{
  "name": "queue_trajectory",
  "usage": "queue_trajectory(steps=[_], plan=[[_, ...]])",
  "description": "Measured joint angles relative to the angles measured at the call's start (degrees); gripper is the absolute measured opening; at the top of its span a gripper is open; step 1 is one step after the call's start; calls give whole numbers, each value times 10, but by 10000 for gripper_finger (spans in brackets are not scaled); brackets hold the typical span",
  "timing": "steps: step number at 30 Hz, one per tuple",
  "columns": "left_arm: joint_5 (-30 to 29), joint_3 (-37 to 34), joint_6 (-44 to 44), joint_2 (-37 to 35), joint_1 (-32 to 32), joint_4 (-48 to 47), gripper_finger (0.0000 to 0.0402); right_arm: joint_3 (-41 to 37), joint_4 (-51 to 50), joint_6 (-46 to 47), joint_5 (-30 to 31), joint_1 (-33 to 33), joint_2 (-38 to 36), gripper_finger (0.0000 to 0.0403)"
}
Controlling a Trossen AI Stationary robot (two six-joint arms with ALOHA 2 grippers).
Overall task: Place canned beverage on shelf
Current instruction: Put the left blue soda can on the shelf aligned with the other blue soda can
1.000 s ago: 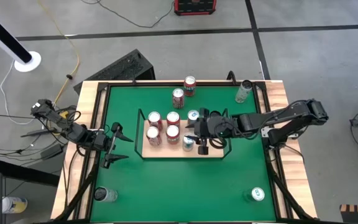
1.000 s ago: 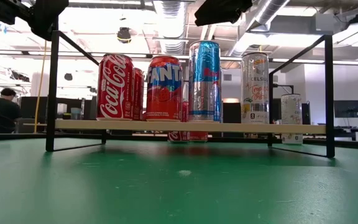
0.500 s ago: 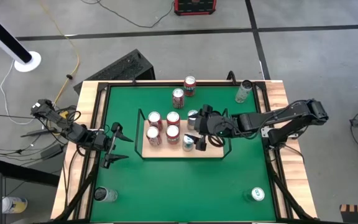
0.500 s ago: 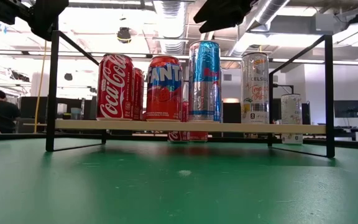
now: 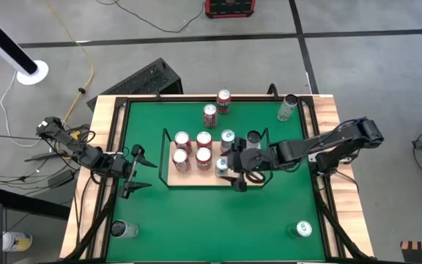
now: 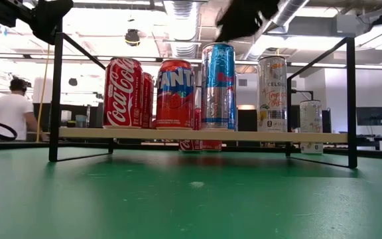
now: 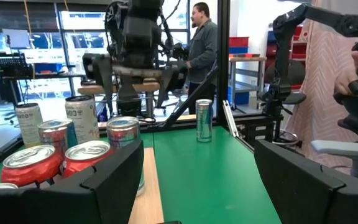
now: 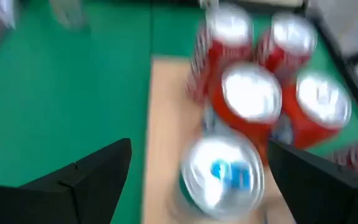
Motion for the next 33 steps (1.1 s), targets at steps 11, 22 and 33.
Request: queue_trajectory(steps=[11,22,33], plan=[[0,0,-2,0,0,-1,293,-3,-14,0,-4,-29,37,399],[0,0,-3,0,0,-11,293,-2,-8,-1,-25,-23,63,381],[-3,0,-6,0,0,-12,293,-1,-31,0,6,-24,54,291]])
